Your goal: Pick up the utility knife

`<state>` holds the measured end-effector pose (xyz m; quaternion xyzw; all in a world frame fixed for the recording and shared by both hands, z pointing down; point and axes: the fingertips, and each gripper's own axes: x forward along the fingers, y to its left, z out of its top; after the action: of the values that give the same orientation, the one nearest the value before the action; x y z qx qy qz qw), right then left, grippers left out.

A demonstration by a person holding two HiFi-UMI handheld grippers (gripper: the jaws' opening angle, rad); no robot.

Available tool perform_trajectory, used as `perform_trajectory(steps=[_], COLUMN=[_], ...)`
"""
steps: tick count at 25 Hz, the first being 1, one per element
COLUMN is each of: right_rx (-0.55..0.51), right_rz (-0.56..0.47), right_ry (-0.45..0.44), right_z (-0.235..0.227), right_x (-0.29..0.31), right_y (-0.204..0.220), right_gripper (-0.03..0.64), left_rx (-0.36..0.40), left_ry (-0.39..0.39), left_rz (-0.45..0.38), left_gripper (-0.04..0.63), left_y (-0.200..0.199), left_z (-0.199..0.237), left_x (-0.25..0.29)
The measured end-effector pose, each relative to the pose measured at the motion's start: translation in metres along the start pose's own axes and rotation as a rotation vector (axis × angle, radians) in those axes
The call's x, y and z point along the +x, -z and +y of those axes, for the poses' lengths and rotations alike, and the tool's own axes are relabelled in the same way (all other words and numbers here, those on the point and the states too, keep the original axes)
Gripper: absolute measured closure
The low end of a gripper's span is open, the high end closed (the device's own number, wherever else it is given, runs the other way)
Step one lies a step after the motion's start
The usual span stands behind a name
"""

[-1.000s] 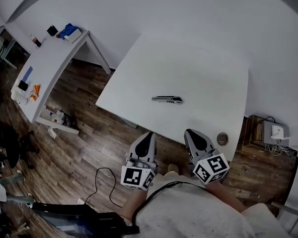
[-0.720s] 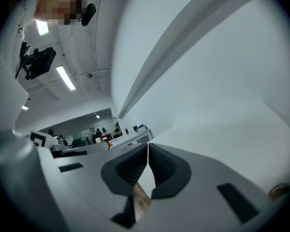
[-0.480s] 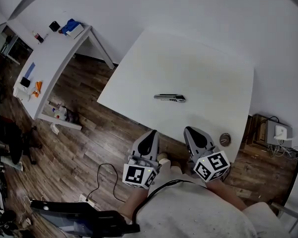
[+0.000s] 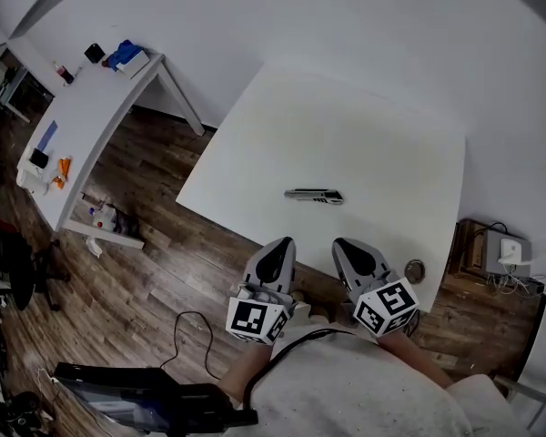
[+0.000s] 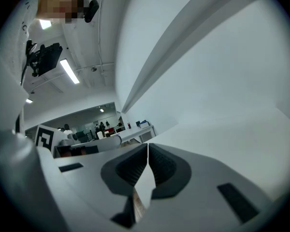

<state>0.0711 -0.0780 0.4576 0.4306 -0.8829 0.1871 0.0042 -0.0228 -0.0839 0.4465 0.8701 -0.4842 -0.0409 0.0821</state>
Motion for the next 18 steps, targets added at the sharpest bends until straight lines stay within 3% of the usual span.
perform_trajectory(steps=[9,18], right_rx=[-0.063,-0.053], right_rz=[0.073,0.118], right_ry=[-0.076,-0.115], right_z=[-0.001,-0.007], right_x=[0.037,0.059], right_y=[0.015,0.026], right_gripper=[0.607,0.607], left_rx=[-0.034,-0.047], left_ry=[0.024,0.038], left_rz=[0.01,0.034], left_gripper=[0.588,0.588], left_y=[0.018,0.032], left_z=[0.027,0.038], left_x=[0.019,0.031])
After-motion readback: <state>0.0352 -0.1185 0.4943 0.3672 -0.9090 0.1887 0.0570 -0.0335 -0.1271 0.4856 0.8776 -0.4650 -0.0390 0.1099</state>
